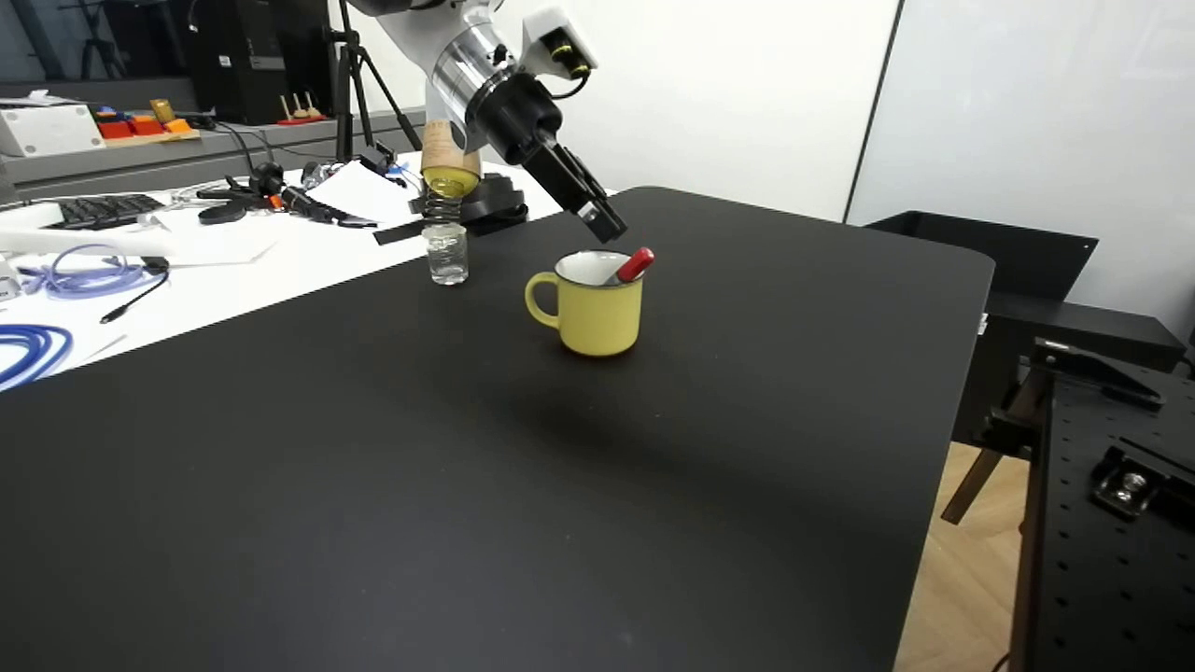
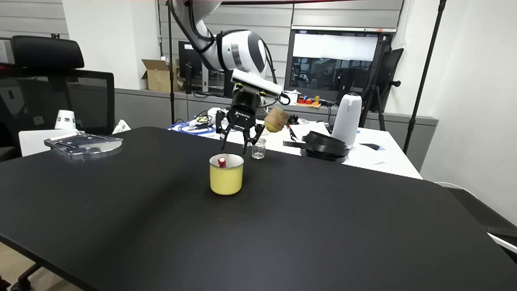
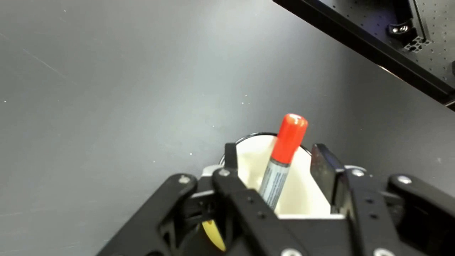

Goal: Put the marker in the mug cup

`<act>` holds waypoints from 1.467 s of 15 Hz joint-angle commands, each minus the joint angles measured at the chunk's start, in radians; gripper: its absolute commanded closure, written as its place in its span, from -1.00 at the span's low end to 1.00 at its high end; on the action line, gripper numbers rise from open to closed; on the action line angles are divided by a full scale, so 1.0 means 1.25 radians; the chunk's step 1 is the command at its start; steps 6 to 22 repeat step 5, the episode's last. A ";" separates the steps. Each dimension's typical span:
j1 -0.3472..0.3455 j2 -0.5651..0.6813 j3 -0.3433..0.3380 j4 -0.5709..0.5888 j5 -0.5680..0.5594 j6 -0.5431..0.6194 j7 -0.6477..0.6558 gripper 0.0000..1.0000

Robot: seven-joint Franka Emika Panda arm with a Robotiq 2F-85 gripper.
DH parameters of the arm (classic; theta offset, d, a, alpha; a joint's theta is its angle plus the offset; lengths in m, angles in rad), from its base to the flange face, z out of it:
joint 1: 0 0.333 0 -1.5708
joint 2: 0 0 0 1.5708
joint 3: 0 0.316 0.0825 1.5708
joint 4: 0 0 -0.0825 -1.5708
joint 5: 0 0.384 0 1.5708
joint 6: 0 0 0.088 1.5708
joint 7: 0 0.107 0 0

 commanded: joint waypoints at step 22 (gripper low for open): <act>-0.021 -0.011 0.010 0.037 0.029 0.008 -0.012 -1.00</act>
